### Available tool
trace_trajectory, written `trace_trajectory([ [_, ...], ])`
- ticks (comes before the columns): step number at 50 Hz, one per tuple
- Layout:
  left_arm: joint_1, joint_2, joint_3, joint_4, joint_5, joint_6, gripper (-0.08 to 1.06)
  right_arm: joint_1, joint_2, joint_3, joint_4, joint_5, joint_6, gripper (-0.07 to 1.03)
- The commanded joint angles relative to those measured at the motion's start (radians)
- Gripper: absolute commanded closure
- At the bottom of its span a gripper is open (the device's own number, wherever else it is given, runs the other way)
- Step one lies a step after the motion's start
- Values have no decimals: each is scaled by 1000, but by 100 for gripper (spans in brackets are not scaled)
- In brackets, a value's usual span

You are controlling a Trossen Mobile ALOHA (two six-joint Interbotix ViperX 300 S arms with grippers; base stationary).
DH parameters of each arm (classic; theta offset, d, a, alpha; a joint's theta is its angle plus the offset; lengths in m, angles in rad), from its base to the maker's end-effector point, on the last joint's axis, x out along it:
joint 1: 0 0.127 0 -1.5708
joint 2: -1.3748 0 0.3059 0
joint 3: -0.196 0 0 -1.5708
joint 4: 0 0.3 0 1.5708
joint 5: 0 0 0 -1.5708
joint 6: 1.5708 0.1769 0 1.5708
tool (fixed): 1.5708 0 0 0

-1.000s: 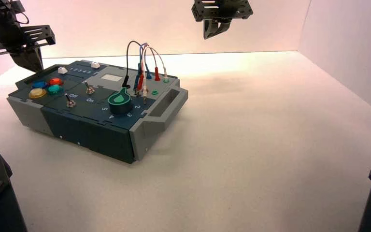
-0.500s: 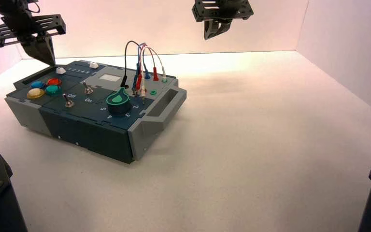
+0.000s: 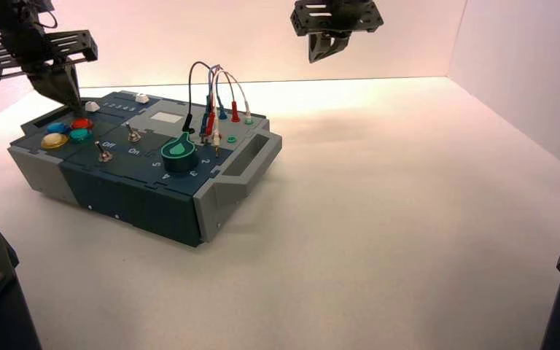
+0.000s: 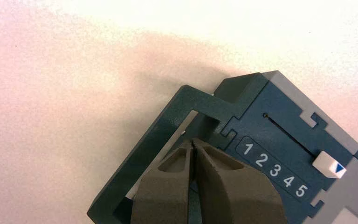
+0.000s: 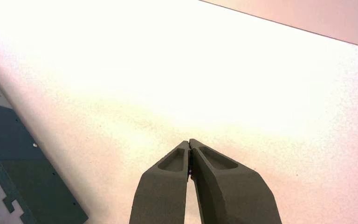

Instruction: Move the box away.

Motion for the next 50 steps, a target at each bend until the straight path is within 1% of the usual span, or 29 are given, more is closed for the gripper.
trace_trajectory([
  [1, -5, 6, -12, -2, -18, -2, 100, -2, -34, -12, 3, -5, -2, 98],
  [11, -5, 58, -35, -2, -37, 5, 100, -2, -34, -11, 2, -5, -2, 98],
  [20, -6, 118, -83, -2, -41, 9, 100, -2, -29, -18, 2, -5, -2, 98],
  [31, -32, 189, -130, -2, -81, 12, 100, -3, -31, -18, 3, -5, 2, 98],
  [39, -38, 235, -190, -2, -69, 12, 101, -3, -35, -17, 5, -3, 5, 98],
  [50, -46, 282, -255, -2, -43, 21, 100, -3, -41, -14, 5, -3, 9, 98],
])
